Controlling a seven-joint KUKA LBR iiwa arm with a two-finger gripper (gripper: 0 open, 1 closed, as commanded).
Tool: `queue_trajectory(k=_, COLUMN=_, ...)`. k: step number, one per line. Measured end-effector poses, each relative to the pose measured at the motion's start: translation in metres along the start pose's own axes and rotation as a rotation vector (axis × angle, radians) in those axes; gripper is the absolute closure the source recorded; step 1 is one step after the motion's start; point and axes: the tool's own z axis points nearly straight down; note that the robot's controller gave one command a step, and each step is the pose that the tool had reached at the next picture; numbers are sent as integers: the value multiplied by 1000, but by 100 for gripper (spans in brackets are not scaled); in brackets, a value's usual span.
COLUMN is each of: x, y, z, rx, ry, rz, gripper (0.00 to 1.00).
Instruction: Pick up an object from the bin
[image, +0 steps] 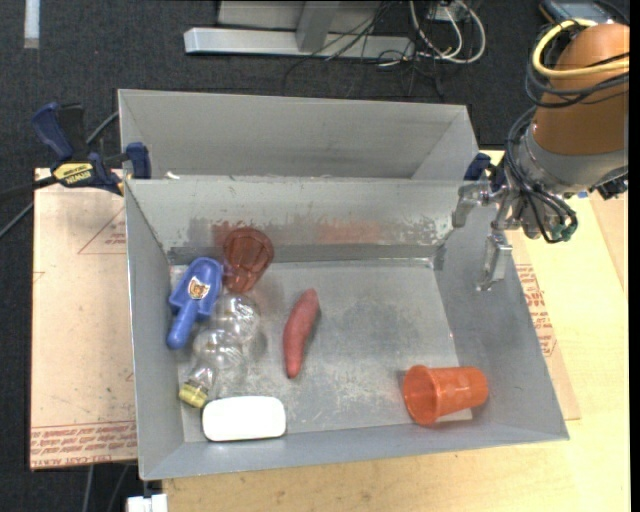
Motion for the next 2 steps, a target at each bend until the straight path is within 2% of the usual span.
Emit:
queue_trajectory(k=1, x=-1, y=1, z=-6, rx=2, ry=-8, rz=-3, gripper=0)
queue_trajectory(k=2, x=5, y=-15, z=75, rx=1, ry=-8, rz=-81, gripper=0)
